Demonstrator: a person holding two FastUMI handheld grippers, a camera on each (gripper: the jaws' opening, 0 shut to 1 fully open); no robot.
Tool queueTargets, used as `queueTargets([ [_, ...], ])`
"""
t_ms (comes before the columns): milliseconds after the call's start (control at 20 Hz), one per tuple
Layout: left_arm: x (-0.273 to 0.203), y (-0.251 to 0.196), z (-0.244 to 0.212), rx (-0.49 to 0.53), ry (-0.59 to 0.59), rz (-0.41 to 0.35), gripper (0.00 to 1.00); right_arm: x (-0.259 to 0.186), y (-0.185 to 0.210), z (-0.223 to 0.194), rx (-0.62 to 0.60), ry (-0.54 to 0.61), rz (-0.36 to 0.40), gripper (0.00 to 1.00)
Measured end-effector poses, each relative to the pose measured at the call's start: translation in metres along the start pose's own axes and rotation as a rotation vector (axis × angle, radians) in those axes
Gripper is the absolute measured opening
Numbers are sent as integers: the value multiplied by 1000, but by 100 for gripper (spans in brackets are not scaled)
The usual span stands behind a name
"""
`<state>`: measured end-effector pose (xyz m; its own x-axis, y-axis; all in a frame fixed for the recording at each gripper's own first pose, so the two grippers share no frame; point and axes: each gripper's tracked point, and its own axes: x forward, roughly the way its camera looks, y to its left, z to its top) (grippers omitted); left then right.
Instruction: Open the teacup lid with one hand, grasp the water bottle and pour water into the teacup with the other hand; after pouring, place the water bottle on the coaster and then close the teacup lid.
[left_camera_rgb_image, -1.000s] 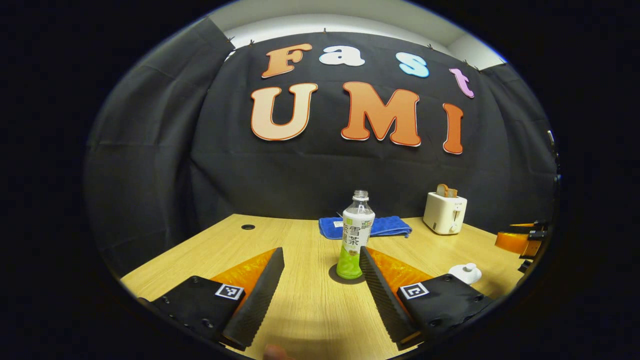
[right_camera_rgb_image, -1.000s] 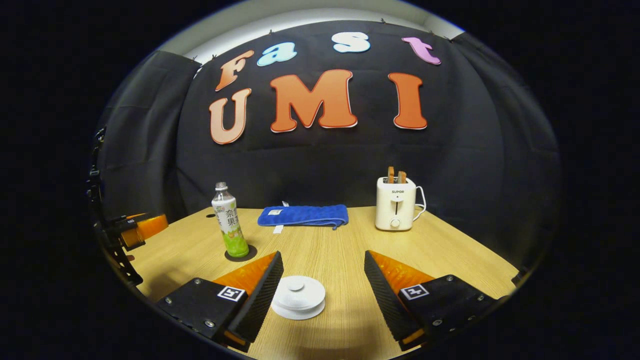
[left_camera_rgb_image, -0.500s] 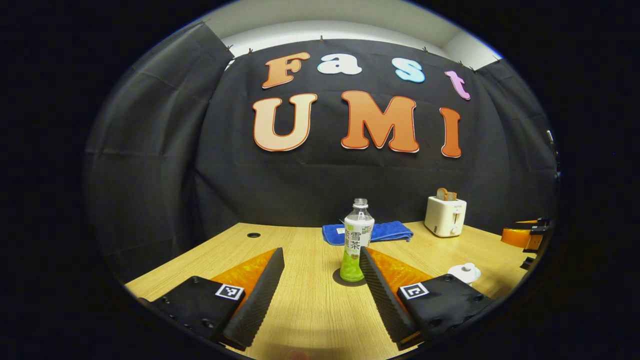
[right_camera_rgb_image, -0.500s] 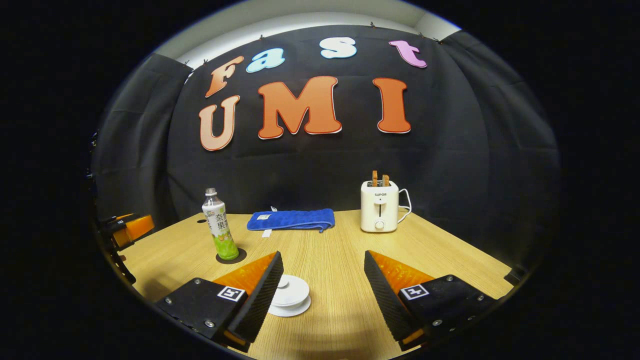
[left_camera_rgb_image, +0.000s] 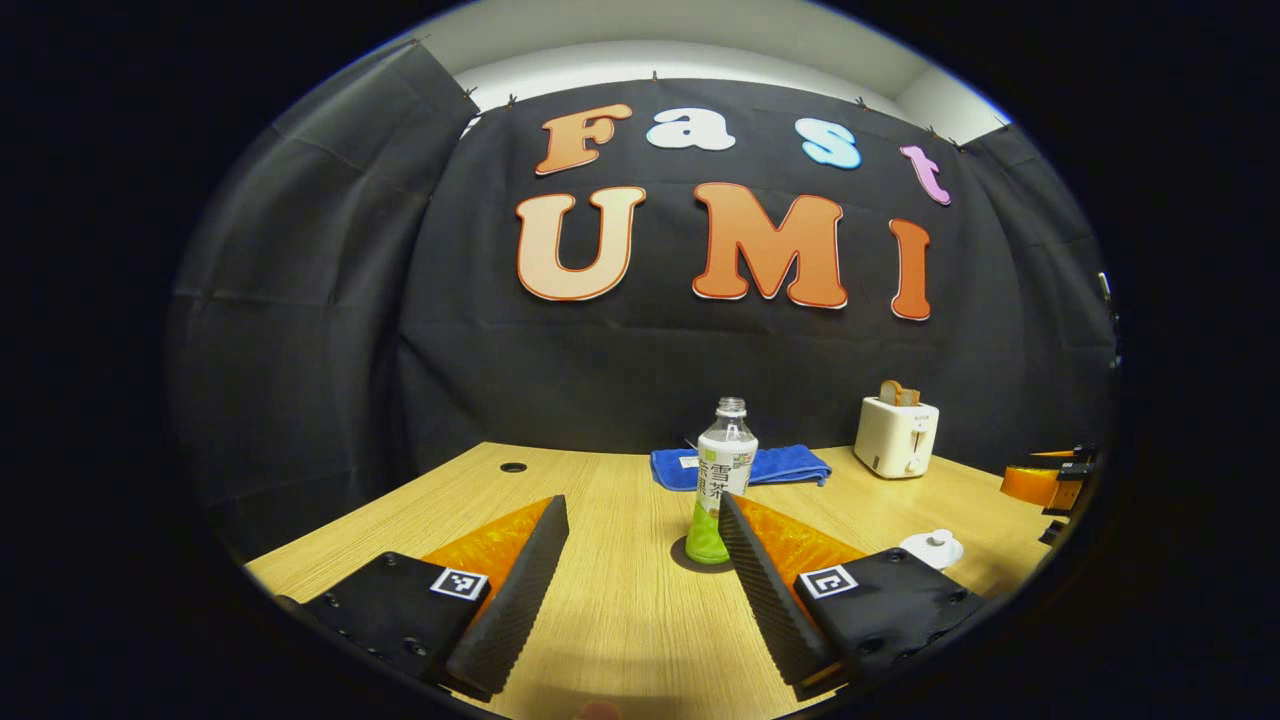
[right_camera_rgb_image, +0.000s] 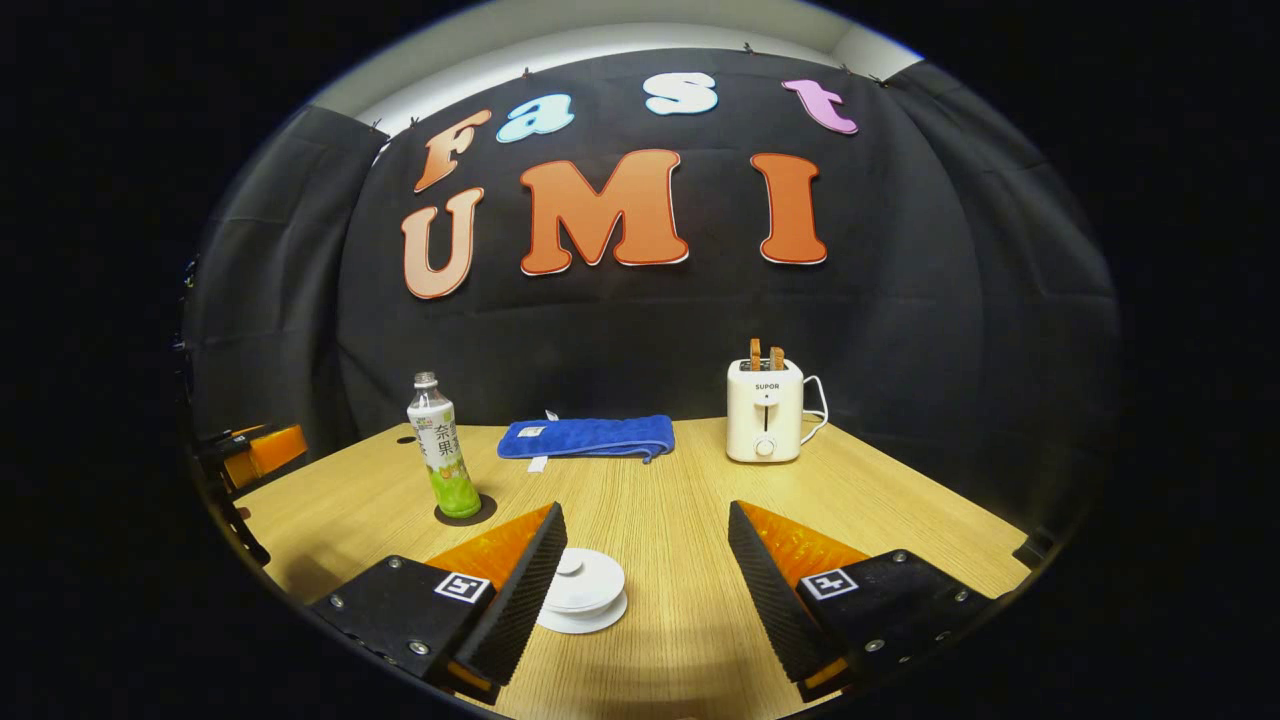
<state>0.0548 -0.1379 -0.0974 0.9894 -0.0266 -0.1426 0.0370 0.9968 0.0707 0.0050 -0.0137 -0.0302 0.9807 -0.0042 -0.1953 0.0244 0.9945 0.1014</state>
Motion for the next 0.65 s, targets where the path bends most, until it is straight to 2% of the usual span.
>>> queueTargets([
  [100,0,0,-1,-3,1,0,95,1,0,-2,0,4,-1,97],
  [650,1,1,-1,-2,-2,3,97,1,3,-4,-1,8,3,97],
])
